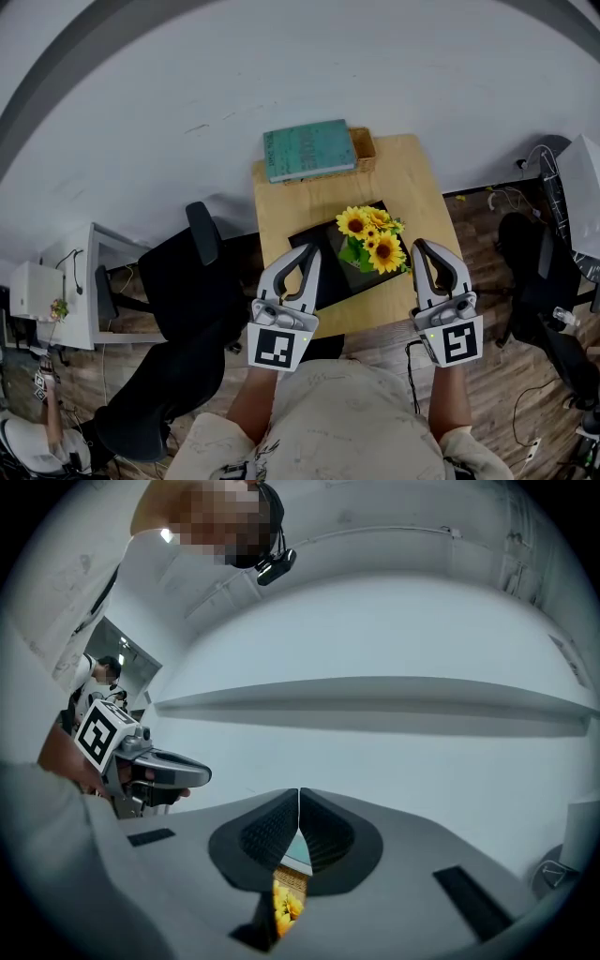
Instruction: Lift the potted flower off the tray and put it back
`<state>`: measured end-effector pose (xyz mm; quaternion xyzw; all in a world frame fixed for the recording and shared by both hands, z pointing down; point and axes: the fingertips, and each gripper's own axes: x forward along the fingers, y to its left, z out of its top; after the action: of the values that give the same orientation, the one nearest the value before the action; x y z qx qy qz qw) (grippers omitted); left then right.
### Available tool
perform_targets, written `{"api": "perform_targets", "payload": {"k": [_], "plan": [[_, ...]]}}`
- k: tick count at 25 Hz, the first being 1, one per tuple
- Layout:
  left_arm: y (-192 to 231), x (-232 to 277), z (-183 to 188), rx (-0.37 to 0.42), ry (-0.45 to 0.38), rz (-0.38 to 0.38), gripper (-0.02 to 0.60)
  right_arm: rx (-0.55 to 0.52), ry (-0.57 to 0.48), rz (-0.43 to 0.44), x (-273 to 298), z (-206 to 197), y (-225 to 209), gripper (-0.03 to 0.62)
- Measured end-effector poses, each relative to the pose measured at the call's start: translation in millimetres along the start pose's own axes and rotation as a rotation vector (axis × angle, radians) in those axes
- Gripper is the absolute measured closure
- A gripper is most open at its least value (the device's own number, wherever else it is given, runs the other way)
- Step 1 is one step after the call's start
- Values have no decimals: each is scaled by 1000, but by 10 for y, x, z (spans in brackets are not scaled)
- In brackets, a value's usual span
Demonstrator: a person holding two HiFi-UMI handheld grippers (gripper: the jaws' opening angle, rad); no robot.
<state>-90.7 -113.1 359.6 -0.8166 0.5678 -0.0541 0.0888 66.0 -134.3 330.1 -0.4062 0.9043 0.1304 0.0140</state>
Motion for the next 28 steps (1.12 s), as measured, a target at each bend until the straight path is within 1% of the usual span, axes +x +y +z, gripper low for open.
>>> {"api": "perform_targets", "payload": {"k": [2,7,15,28], "plan": [[-4,7,-20,-6,10,1,572,0,13,1,5,-26,9,577],[3,2,-42,-6,23,9,574,-5,20,8,10,-46,29,576],[8,13,-19,-9,14,12,572,-33,52,-8,23,-89,1,576],[-15,12,-26,-5,20,10,572,-14,62,-4,-8,-122,-8,576]]}}
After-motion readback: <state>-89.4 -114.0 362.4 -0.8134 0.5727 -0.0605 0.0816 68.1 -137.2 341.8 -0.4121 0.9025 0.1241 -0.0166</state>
